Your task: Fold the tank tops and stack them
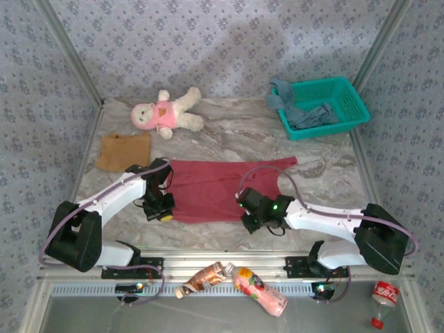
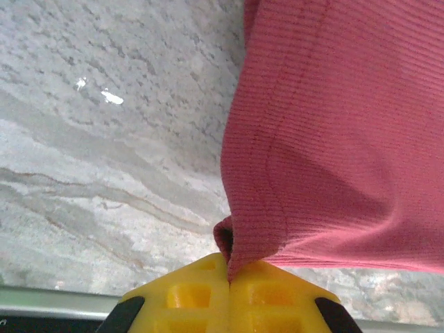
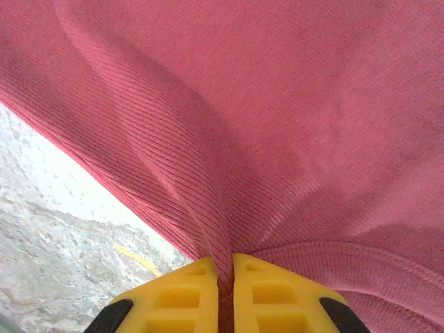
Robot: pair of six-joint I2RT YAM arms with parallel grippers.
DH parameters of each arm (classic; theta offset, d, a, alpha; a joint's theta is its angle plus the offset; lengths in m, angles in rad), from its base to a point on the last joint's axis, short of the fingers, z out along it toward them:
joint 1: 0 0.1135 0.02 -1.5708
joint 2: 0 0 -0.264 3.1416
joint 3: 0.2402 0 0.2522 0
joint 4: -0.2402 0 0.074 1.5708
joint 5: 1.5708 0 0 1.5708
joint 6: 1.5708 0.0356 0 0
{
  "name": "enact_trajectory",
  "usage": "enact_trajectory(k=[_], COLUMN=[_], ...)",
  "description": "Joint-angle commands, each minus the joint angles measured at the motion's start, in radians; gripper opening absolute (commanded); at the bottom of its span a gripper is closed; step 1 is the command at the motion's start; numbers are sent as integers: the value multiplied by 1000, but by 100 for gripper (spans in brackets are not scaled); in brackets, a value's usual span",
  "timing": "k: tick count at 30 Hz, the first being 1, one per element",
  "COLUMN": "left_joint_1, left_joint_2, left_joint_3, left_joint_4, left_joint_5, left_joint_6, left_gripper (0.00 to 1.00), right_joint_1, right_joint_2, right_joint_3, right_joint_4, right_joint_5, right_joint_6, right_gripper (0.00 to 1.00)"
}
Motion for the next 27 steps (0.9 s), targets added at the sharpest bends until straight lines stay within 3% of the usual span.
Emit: enact_trajectory(k=[1,12,27], left_joint_1=[9,84,118], left_joint_2=[-7,152,396], left_joint_3=[58,206,369], left_joint_4=[-72,-38,11], left_joint_5=[22,44,37], left_joint_6=[37,132,209], left_gripper=[0,0,2], right_joint_1=[-63,-257,-436], right_joint_2=[-9,127,302], right_joint_3=[60,196,261], right_joint_4=[-72,-103,-20], right_joint_5=[-102,-273,-381], right_joint_6=[-58,-231,-271], right_gripper=[11,11,12])
